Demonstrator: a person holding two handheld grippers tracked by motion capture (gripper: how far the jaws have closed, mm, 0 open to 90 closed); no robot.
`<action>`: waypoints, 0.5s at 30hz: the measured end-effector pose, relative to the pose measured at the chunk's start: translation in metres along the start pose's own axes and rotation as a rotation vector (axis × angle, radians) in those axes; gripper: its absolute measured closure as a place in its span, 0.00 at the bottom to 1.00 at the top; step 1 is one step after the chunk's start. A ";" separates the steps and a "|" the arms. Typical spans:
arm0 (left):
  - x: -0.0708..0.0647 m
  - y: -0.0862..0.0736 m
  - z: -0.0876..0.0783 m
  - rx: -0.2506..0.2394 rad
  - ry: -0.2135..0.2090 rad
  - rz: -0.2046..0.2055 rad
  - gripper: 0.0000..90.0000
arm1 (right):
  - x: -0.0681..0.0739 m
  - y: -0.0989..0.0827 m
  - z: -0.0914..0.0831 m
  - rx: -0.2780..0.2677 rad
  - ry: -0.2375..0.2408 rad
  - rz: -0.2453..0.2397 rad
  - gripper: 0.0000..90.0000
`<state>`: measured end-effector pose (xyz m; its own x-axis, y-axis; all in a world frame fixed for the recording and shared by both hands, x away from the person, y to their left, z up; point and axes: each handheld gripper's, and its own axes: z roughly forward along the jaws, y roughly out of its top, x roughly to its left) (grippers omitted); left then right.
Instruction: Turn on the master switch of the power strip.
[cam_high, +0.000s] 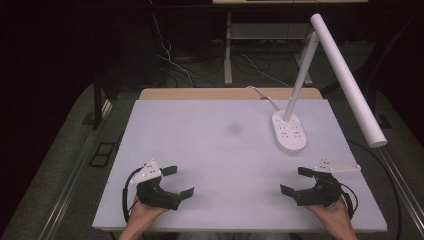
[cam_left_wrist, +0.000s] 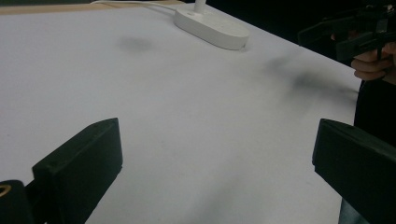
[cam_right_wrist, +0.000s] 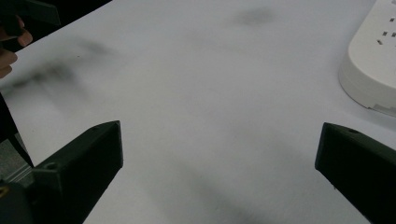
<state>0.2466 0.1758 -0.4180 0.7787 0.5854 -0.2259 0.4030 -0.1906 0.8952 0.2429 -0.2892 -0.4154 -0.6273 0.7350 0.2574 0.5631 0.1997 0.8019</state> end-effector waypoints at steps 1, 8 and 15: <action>0.000 0.000 0.000 -0.001 -0.001 -0.001 0.01 | 0.000 0.000 0.000 0.002 0.000 -0.006 0.00; 0.001 -0.001 0.000 0.003 -0.004 -0.004 0.01 | 0.000 0.000 0.001 0.014 -0.004 -0.012 0.00; 0.005 -0.001 -0.002 -0.002 0.001 -0.010 0.02 | 0.000 0.000 0.001 0.022 -0.007 -0.012 0.00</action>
<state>0.2486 0.1805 -0.4192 0.7741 0.5881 -0.2342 0.4095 -0.1832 0.8937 0.2436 -0.2884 -0.4155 -0.6301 0.7372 0.2438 0.5672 0.2226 0.7929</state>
